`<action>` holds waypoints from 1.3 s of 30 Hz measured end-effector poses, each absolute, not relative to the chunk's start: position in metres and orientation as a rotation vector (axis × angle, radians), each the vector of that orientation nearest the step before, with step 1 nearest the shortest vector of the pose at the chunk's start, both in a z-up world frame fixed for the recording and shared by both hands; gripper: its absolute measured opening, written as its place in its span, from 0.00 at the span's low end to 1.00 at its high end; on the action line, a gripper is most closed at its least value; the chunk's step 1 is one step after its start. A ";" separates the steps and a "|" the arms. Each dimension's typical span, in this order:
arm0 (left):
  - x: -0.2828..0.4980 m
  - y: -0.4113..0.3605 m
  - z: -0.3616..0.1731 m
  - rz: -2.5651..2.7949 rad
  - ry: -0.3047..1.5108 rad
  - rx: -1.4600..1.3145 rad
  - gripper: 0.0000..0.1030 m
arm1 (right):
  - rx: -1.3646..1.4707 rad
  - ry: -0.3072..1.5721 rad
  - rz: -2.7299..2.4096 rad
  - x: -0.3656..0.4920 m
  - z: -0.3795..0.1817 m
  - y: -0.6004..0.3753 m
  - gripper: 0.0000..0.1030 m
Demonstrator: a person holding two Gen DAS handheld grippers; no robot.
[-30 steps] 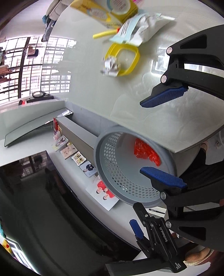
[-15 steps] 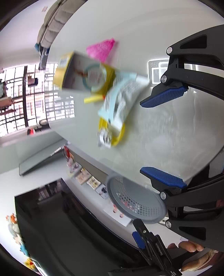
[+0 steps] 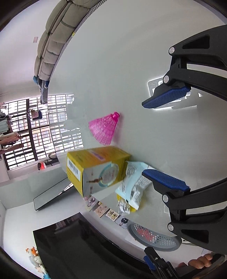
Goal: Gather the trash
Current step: 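Move both grippers back toward the table, then grasp the pink shuttlecock with the right gripper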
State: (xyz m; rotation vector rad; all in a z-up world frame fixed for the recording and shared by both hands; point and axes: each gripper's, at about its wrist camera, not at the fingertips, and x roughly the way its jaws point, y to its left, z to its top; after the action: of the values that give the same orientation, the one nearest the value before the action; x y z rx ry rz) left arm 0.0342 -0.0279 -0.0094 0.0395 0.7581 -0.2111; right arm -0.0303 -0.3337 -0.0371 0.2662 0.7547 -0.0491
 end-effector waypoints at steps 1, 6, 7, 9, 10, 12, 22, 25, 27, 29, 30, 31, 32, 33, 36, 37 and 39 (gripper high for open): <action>0.036 -0.033 -0.011 -0.215 0.762 0.043 0.93 | 0.264 0.758 -0.056 -0.029 -0.038 -0.342 0.67; 0.046 -0.059 -0.015 -0.232 0.774 0.048 0.93 | 0.254 0.770 -0.072 -0.015 -0.043 -0.373 0.67; 0.049 -0.064 -0.015 -0.235 0.777 0.047 0.93 | 0.254 0.774 -0.071 -0.011 -0.044 -0.379 0.67; 0.054 -0.070 -0.017 -0.236 0.783 0.046 0.93 | 0.242 0.784 -0.071 -0.003 -0.048 -0.385 0.68; 0.056 -0.072 -0.018 -0.236 0.786 0.046 0.93 | 0.229 0.792 -0.069 0.002 -0.050 -0.388 0.68; 0.061 -0.077 -0.020 -0.236 0.795 0.044 0.93 | 0.209 0.801 -0.058 0.012 -0.053 -0.388 0.68; 0.073 -0.081 -0.023 -0.206 0.803 0.059 0.93 | 0.129 0.845 0.015 0.061 -0.057 -0.396 0.71; 0.075 -0.077 -0.024 -0.194 0.805 0.056 0.93 | 0.119 0.871 0.031 0.074 -0.063 -0.399 0.71; 0.075 -0.075 -0.024 -0.186 0.805 0.055 0.93 | 0.119 0.880 0.046 0.080 -0.064 -0.399 0.71; 0.077 -0.072 -0.026 -0.179 0.807 0.052 0.93 | 0.113 0.887 0.052 0.084 -0.065 -0.399 0.71; 0.078 -0.071 -0.026 -0.178 0.810 0.049 0.93 | 0.109 0.889 0.056 0.086 -0.065 -0.398 0.71; 0.078 -0.071 -0.028 -0.177 0.812 0.047 0.93 | 0.099 0.892 0.062 0.087 -0.066 -0.396 0.71; 0.079 -0.071 -0.029 -0.175 0.814 0.047 0.93 | 0.088 0.896 0.066 0.088 -0.066 -0.393 0.71; 0.079 -0.071 -0.030 -0.174 0.817 0.047 0.93 | 0.075 0.901 0.069 0.090 -0.067 -0.390 0.71; 0.081 -0.070 -0.031 -0.176 0.818 0.047 0.93 | 0.036 0.923 0.064 0.099 -0.070 -0.382 0.71; 0.081 -0.070 -0.032 -0.177 0.817 0.047 0.93 | 0.028 0.932 0.062 0.103 -0.070 -0.380 0.71; 0.081 -0.071 -0.032 -0.179 0.815 0.045 0.93 | 0.015 0.937 0.060 0.108 -0.071 -0.377 0.71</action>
State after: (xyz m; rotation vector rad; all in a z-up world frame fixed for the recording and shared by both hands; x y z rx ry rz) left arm 0.0809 -0.0707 -0.0316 0.0454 0.8152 -0.1792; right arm 0.1078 -0.3772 -0.0706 0.0147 0.9370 0.0600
